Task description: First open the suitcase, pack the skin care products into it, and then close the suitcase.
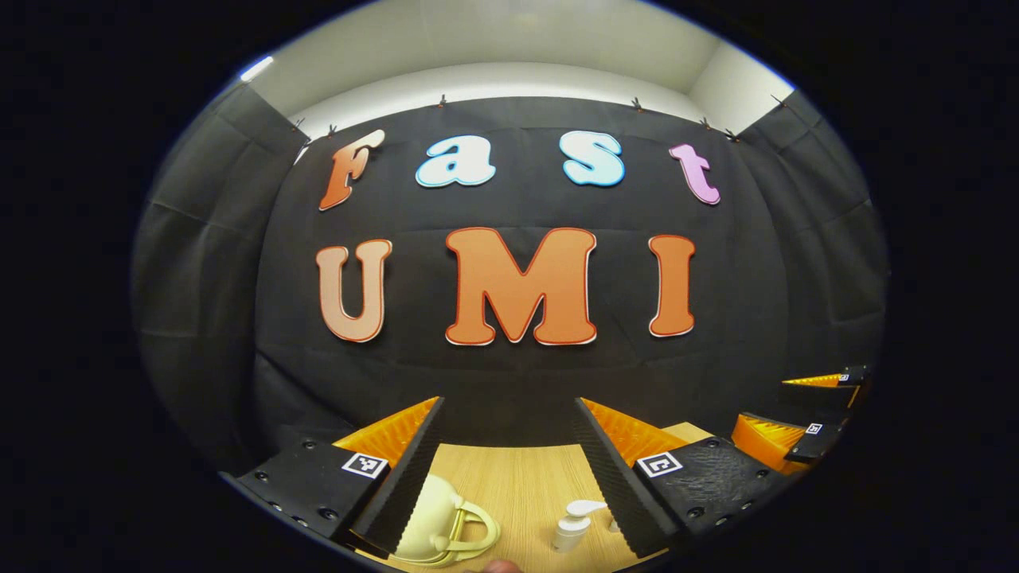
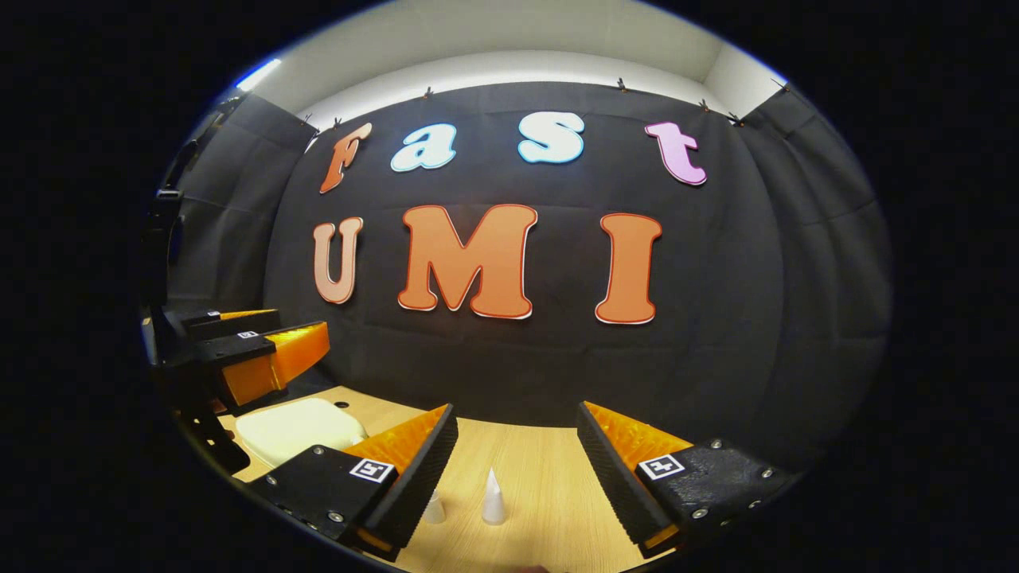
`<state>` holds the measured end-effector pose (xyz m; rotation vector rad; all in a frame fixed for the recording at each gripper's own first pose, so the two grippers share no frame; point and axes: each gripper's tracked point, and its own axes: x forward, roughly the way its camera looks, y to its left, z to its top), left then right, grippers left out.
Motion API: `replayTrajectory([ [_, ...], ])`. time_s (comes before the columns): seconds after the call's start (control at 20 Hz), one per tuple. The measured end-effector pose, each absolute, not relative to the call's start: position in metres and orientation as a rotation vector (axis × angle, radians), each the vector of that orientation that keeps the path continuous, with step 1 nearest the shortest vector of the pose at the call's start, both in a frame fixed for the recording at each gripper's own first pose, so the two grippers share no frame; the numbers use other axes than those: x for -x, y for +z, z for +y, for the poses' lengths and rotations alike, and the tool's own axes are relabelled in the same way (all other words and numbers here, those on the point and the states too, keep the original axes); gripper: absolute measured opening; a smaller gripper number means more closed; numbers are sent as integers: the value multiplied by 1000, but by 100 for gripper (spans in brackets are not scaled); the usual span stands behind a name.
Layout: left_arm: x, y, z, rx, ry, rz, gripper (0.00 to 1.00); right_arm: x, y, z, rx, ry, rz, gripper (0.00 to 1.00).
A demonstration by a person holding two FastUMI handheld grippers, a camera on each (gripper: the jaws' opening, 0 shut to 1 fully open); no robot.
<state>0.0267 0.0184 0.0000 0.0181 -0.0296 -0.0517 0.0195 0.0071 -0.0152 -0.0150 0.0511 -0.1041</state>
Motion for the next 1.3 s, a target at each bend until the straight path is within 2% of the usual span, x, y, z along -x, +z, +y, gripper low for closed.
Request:
replayTrajectory([
  [0.15, -26, -9, 18, -17, -74, -19, 95, -20, -19, 6, 25, -118, 65, 96],
  [0.25, -26, -14, 22, -21, -72, -8, 99, -20, -23, 6, 35, -118, 73, 96],
  [0.6, -27, -46, 40, -72, -70, 68, 98, -30, -30, 15, 30, -100, 89, 96],
  [0.85, -28, -64, 47, -124, -70, 102, 100, -34, -34, 12, 24, -104, 97, 96],
  [0.9, -29, -70, 50, -144, -70, 110, 98, -36, -34, 12, 26, -108, 98, 96],
  [1.3, -37, -150, 70, -406, -117, 230, 97, -33, -46, -4, 39, -144, 130, 96],
])
